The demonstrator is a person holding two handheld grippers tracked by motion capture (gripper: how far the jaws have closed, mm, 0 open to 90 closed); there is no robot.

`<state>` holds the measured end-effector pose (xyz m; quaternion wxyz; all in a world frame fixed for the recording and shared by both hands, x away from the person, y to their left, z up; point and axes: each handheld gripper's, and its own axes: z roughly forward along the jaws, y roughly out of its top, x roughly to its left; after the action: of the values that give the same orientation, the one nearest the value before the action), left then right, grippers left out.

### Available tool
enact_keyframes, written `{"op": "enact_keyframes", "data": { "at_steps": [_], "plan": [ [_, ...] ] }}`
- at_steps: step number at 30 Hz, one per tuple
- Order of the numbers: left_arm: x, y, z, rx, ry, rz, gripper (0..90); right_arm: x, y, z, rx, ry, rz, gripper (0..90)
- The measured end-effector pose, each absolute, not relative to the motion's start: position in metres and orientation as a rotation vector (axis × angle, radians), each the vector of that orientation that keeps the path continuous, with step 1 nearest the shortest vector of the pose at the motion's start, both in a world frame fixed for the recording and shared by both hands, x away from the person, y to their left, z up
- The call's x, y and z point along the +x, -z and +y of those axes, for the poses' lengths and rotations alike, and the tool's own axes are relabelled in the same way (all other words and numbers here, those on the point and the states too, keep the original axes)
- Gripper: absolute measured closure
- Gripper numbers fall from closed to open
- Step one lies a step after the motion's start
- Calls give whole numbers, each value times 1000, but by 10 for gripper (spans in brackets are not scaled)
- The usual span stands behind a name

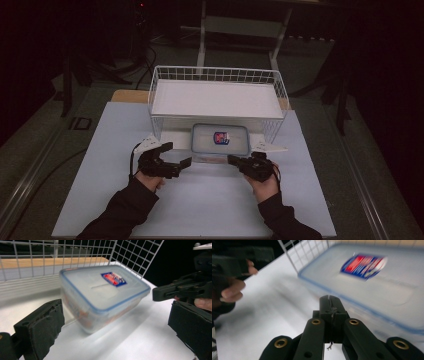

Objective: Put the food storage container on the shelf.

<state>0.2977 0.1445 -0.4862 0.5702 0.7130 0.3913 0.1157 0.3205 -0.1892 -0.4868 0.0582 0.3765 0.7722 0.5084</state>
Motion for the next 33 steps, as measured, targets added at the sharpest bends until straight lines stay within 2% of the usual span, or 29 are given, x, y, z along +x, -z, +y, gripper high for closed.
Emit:
{"op": "enact_keyframes", "data": {
  "at_steps": [12,33],
  "plan": [
    [297,500,150,1630,-239,924,4,342,511,-171,1154,-1423,2398,899],
    [297,502,151,1647,-271,915,4,395,514,-154,1205,-1375,2333,900]
  ]
}}
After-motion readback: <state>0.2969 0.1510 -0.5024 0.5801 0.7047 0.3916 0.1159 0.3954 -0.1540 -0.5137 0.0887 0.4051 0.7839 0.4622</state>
